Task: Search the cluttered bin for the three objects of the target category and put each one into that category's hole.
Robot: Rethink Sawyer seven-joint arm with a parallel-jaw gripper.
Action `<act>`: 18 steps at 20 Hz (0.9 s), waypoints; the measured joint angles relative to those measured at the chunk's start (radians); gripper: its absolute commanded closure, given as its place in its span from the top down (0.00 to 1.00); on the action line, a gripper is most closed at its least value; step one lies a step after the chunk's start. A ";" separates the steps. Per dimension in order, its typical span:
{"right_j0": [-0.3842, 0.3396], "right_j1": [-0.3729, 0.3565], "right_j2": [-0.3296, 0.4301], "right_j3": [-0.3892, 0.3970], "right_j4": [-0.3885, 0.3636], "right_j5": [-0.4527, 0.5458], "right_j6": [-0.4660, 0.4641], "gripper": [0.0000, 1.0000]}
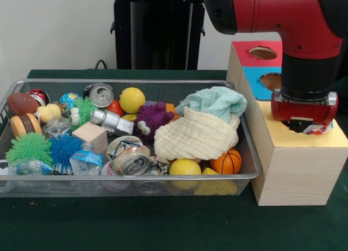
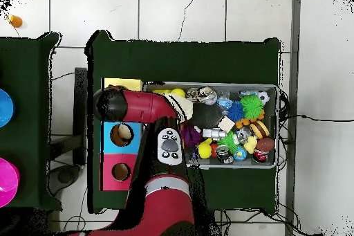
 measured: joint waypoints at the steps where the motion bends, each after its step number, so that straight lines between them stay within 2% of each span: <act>1: 0.000 -0.008 -0.001 0.006 -0.003 0.010 0.000 0.00; 4: 0.001 -0.047 -0.007 0.030 -0.016 0.069 0.000 0.00; 6: 0.007 -0.100 -0.025 0.041 -0.035 0.170 0.000 0.00; 9: 0.011 -0.141 -0.034 0.038 -0.042 0.237 0.000 0.00; 10: 0.016 -0.181 -0.043 0.039 -0.049 0.306 0.000 0.00; 13: 0.021 -0.216 -0.053 0.038 -0.059 0.372 0.000 0.00; 14: 0.024 -0.246 -0.060 0.038 -0.071 0.427 0.000 0.00; 18: 0.027 -0.280 -0.068 0.038 -0.087 0.478 0.000 0.00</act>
